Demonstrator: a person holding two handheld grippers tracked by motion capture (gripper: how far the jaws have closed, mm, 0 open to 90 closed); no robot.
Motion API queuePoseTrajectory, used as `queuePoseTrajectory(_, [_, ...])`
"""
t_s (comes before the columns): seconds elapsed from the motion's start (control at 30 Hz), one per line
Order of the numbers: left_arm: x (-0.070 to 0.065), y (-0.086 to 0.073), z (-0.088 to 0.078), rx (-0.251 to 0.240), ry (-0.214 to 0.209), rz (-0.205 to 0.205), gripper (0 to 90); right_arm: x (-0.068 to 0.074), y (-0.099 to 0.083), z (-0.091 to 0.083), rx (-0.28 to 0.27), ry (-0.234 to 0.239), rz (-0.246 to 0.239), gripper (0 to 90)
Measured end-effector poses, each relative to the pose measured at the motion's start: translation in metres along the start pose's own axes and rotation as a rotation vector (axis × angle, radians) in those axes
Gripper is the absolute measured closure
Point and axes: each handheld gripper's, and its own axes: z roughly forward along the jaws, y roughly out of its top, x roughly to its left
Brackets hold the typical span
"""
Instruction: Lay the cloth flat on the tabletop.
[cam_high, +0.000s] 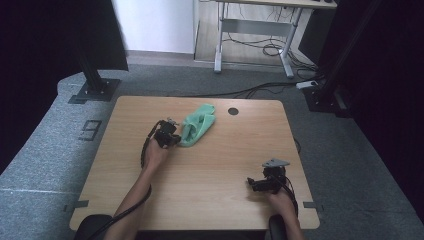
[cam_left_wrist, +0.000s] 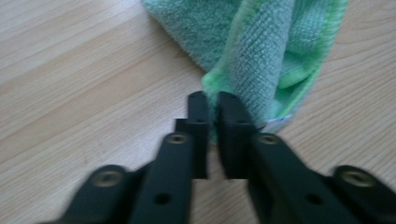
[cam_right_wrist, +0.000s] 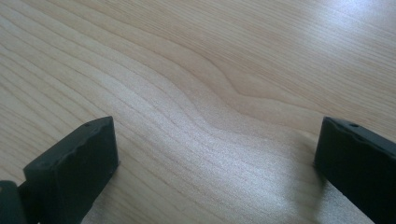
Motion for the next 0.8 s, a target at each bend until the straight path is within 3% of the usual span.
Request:
queuePoseTrajectory(0.1, [-0.002, 0.007, -0.006, -0.046, 0.003, 0.029, 58.9, 0.0, 0.0, 0.0, 0.001, 0.0, 0.002, 0.0])
queuePoseTrajectory(0.17, [-0.004, 0.013, -0.01, -0.078, -0.028, 0.037, 49.4, 0.0, 0.0, 0.0, 0.001, 0.0, 0.002, 0.0])
queuePoseTrajectory(0.37, [-0.015, 0.029, -0.012, -0.122, -0.092, 0.065, 41.1, 0.0, 0.0, 0.0, 0.001, 0.0, 0.002, 0.0])
queuePoseTrajectory(0.53, [-0.025, 0.039, -0.005, -0.117, -0.094, 0.085, 37.9, 0.0, 0.0, 0.0, 0.001, 0.0, 0.001, 0.0])
queuePoseTrajectory(0.6, [-0.028, 0.043, -0.002, -0.105, -0.066, 0.099, 42.0, 0.0, 0.0, 0.0, 0.001, 0.0, 0.0, 0.0])
queuePoseTrajectory(0.63, [-0.03, 0.044, 0.0, -0.099, -0.05, 0.106, 49.9, 0.0, 0.0, 0.0, 0.001, 0.0, 0.001, 0.0])
queuePoseTrajectory(0.67, [-0.03, 0.045, 0.001, -0.095, -0.039, 0.109, 49.9, 0.0, 0.0, 0.0, 0.001, 0.0, 0.001, 0.0])
queuePoseTrajectory(0.73, [-0.03, 0.046, 0.002, -0.084, -0.01, 0.117, 70.4, 0.0, 0.0, 0.0, 0.001, 0.001, 0.001, 0.0])
queuePoseTrajectory(0.8, [-0.027, 0.044, 0.0, -0.085, 0.027, 0.099, 81.2, 0.0, 0.0, 0.0, 0.001, 0.001, 0.002, 0.0])
